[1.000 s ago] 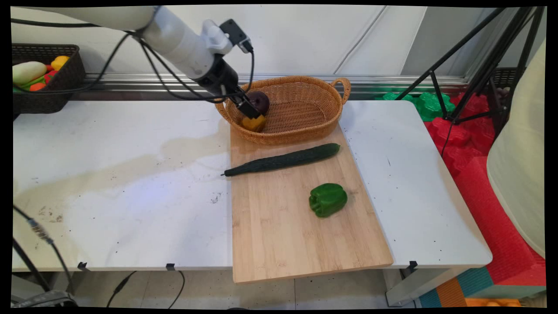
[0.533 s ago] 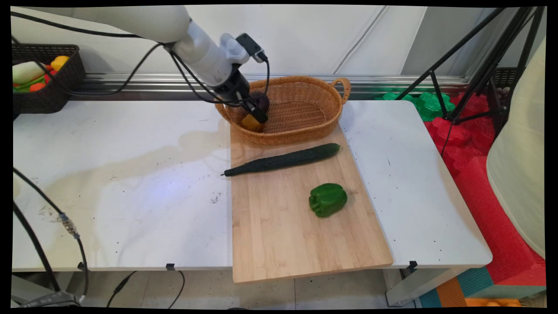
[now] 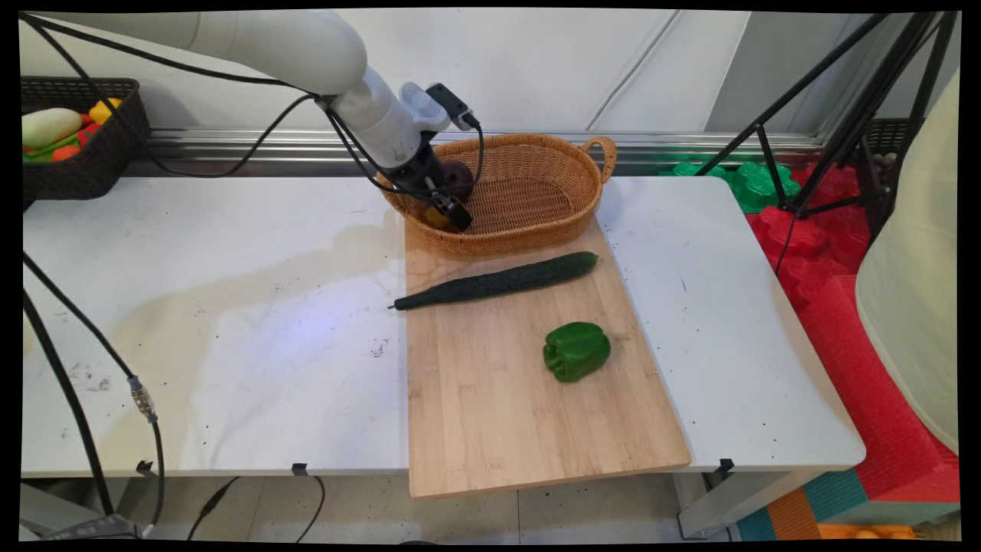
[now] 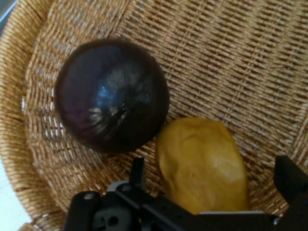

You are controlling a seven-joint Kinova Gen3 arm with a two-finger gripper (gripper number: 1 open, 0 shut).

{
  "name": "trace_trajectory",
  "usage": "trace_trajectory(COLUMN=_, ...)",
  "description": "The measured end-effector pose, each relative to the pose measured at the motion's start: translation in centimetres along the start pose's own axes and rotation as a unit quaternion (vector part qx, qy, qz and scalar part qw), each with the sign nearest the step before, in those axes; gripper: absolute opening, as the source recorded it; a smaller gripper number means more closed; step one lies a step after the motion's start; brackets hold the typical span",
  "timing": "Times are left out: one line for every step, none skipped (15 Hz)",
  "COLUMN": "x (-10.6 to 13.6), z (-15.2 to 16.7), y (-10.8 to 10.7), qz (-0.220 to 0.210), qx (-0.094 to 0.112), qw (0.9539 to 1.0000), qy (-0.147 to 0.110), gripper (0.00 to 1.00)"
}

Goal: Pick up the potato from the vegetable basket, then place the picked object on the cutting board

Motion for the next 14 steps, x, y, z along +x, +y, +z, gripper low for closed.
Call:
trace_trajectory(x=0.0, z=0.3, y=0.1, qz=-0.001, qx=-0.001, qw=1.0000, qy=-0.003, gripper=1.00)
trace_trajectory(x=0.1, z=0.5, y=0.1, qz=-0.002, qx=-0.001, qw=1.0000, qy=-0.004, gripper=1.00)
trace_trajectory(x=0.2, z=0.9, y=0.3, qz=-0.004, qx=-0.001, qw=1.0000, qy=-0.006, gripper=1.00)
trace_trajectory(x=0.3, z=1.1, y=0.3, qz=-0.005, qx=-0.001, qw=1.0000, qy=-0.006, gripper=0.00)
trace_trajectory(x=0.4, z=1.3, y=0.4, qz=-0.005, qx=0.001, qw=1.0000, qy=-0.007, gripper=0.00)
trace_trajectory(x=0.5, z=1.4, y=0.4, qz=-0.007, qx=0.003, qw=1.0000, qy=-0.006, gripper=0.00)
trace_trajectory(x=0.6, z=1.4, y=0.5, qz=-0.008, qx=0.005, qw=0.9999, qy=-0.005, gripper=0.00)
trace_trajectory(x=0.7, z=1.4, y=0.5, qz=-0.008, qx=0.007, qw=0.9999, qy=-0.004, gripper=0.00)
trace_trajectory(x=0.9, z=1.3, y=0.5, qz=-0.009, qx=0.009, qw=0.9999, qy=-0.002, gripper=0.00)
trace_trajectory(x=1.0, z=1.2, y=0.5, qz=-0.010, qx=0.011, qw=0.9999, qy=0.000, gripper=0.00)
trace_trajectory(x=1.2, z=1.0, y=0.6, qz=-0.010, qx=0.013, qw=0.9999, qy=0.003, gripper=0.00)
trace_trajectory(x=1.5, z=0.7, y=0.6, qz=-0.011, qx=0.016, qw=0.9998, qy=0.008, gripper=0.00)
trace_trajectory(x=1.8, z=0.2, y=0.7, qz=-0.010, qx=0.018, qw=0.9997, qy=0.013, gripper=0.00)
trace_trajectory(x=2.0, z=-0.2, y=0.9, qz=-0.009, qx=0.020, qw=0.9996, qy=0.018, gripper=0.00)
